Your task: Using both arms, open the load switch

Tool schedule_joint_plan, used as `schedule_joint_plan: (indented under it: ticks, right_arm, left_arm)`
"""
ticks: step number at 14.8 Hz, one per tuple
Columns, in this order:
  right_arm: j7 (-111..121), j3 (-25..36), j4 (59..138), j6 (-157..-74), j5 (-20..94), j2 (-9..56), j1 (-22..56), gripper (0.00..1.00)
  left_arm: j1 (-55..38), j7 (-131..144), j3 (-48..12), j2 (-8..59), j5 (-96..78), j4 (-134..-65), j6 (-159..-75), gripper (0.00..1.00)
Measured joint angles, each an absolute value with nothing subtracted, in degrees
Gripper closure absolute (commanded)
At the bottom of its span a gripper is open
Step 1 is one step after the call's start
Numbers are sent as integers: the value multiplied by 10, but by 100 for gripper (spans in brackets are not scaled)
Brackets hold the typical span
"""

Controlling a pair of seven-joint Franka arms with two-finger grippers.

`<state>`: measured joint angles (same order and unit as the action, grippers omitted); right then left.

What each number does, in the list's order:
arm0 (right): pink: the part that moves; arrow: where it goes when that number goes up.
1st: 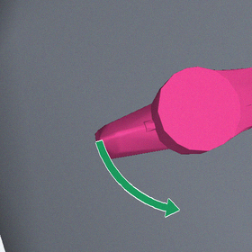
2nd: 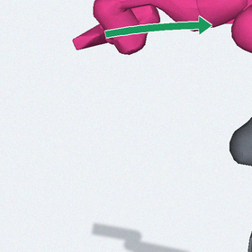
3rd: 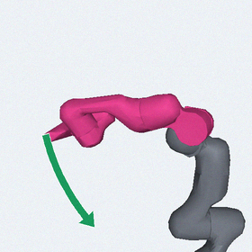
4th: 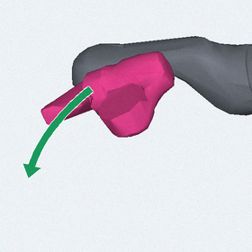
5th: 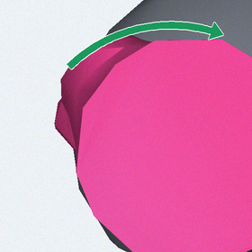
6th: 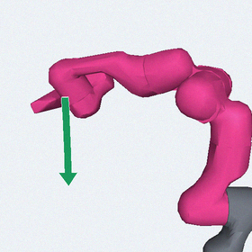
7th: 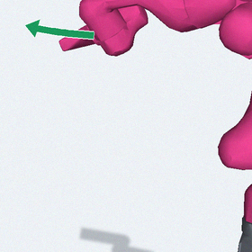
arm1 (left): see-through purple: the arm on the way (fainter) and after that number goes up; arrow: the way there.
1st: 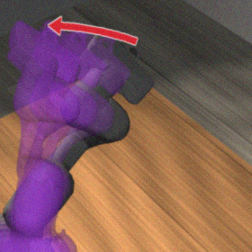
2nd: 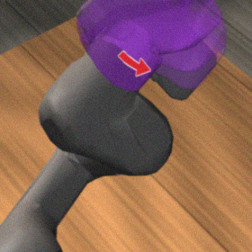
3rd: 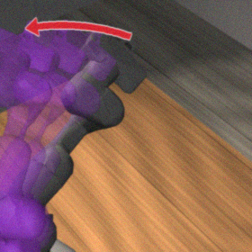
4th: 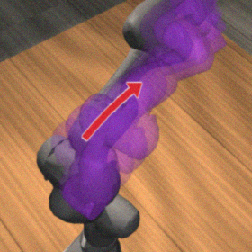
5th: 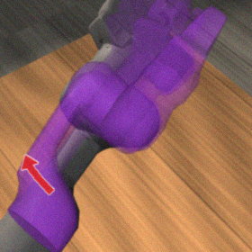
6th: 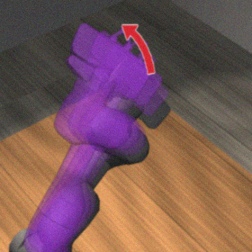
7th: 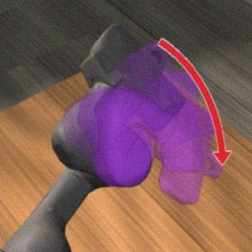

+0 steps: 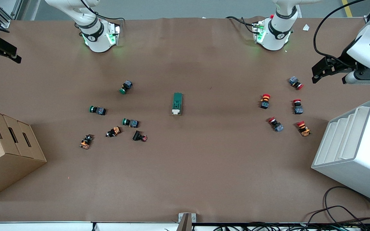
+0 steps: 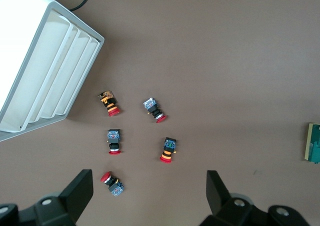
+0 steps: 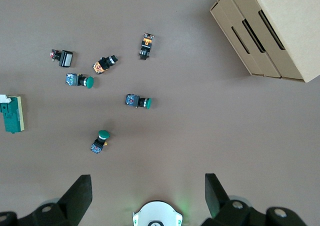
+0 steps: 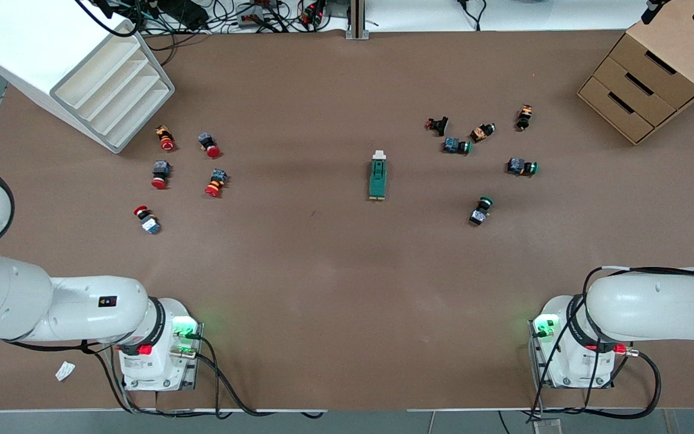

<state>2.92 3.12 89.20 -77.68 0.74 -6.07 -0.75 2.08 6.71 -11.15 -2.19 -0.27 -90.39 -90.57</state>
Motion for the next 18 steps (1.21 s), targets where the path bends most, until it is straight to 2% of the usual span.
schedule_joint_plan:
  ticks: [6, 10, 13, 18]
  right_arm:
    - [29, 32, 886, -770, 7, -57, -8, 0]
    - [29, 33, 886, -770, 7, -57, -9, 0]
    - [29, 33, 884, -770, 7, -57, -9, 0]
    - [29, 34, 882, -770, 7, -55, -10, 0]
  left_arm:
    - [17, 67, -136, -20, -3, -884, -904, 0]
    - [7, 133, -233, 26, -3, -883, -921, 0]
    - [-72, 299, -280, 89, 48, -883, -976, 0]
    - [-236, 568, -285, 190, 159, -884, -1058, 0]
